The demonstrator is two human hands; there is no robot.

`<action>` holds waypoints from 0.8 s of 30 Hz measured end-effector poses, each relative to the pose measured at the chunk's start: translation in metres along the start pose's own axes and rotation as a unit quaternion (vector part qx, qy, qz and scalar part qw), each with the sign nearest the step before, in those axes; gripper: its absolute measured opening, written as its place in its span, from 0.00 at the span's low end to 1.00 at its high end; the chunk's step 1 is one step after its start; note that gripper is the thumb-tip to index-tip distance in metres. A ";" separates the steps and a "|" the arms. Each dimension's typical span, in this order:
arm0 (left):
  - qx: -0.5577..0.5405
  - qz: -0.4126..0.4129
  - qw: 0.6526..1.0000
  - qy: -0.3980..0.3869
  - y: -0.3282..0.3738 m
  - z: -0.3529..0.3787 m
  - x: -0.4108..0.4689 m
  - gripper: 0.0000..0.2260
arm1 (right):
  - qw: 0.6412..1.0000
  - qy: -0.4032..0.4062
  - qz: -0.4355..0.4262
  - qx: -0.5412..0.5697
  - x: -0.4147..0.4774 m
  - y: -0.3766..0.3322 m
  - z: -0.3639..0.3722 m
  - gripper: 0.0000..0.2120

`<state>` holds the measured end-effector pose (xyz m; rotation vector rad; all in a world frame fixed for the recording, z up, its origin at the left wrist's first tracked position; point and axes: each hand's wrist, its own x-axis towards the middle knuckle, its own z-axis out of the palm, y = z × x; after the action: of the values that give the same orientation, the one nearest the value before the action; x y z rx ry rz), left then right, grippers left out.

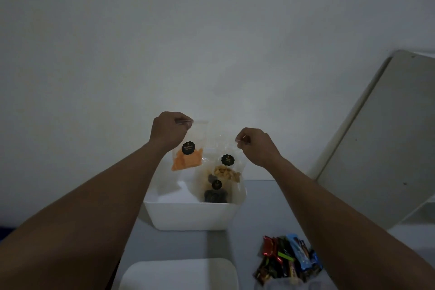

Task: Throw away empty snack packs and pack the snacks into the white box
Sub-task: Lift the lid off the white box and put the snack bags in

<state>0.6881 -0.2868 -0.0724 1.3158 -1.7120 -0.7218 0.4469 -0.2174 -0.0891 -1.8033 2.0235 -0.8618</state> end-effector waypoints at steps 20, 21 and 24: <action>0.069 -0.048 0.992 -0.091 -0.076 0.003 0.004 0.03 | 0.928 -0.161 -0.075 -0.327 0.019 0.040 0.134 0.10; 0.067 -0.050 0.991 -0.104 -0.078 0.003 0.005 0.03 | 0.923 -0.160 -0.081 -0.339 0.020 0.041 0.134 0.11; 0.052 -0.060 0.987 -0.142 -0.081 0.004 0.007 0.03 | 0.918 -0.163 -0.082 -0.352 0.022 0.043 0.131 0.11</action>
<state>0.7219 -0.3165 -0.1398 1.4535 -1.9293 -0.9376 0.4859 -0.2685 -0.2129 -2.2994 2.1155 0.1967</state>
